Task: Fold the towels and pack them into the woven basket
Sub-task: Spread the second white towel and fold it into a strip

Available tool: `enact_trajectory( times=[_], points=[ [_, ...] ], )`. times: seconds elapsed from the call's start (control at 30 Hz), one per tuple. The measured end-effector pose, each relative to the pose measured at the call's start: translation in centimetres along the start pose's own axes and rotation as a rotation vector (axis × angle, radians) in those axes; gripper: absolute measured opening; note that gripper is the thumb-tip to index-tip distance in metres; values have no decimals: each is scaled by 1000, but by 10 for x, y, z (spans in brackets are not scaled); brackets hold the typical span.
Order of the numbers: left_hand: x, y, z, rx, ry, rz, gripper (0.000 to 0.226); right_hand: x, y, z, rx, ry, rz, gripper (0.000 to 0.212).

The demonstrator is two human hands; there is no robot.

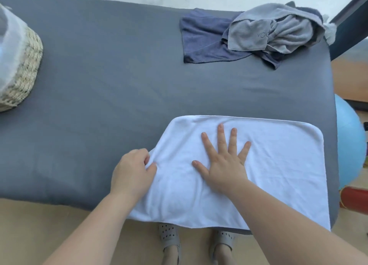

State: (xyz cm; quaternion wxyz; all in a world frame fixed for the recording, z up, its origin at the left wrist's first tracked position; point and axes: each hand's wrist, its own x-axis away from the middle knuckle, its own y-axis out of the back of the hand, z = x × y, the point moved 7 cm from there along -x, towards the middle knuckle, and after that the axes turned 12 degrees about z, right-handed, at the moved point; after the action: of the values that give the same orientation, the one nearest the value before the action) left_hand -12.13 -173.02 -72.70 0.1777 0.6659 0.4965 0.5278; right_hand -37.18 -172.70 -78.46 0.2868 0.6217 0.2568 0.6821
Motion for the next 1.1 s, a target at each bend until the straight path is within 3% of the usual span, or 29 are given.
enact_trajectory(
  times=[0.1, 0.23, 0.3, 0.37, 0.43, 0.5, 0.67, 0.8, 1.0, 1.1],
  points=[
    [11, 14, -8, 38, -103, -165, 32, -2, 0, 1, -5, -15, 56, 87],
    [25, -8, -19, 104, -230, -19, 41, -4, 0, 1, -42, -4, 126, 91],
    [24, -7, -4, 257, -138, -63, 35, -5, -1, 0, -52, -2, 150, 92],
    [19, -8, 19, 303, 6, -84, 10, -5, -1, 0, -61, -1, 172, 92],
    [14, -15, 30, 209, 102, -1, 24, -7, -1, 0, -66, 0, 185, 92],
    [8, -18, 30, 138, 111, 34, 34, -7, -2, 0, -67, -1, 191, 92],
    [-13, -17, 20, 270, 82, 21, 12, -8, -3, 1, -72, -3, 199, 91],
    [-26, -11, 9, 299, 94, 15, 17, -8, -3, 0, -80, 1, 196, 91],
    [-61, 74, 4, 142, 91, -245, 14, -8, -3, -1, -79, 5, 174, 90],
    [-83, 101, -3, 42, 66, -273, 15, -8, -5, -2, -81, 7, 158, 91]
  ],
)
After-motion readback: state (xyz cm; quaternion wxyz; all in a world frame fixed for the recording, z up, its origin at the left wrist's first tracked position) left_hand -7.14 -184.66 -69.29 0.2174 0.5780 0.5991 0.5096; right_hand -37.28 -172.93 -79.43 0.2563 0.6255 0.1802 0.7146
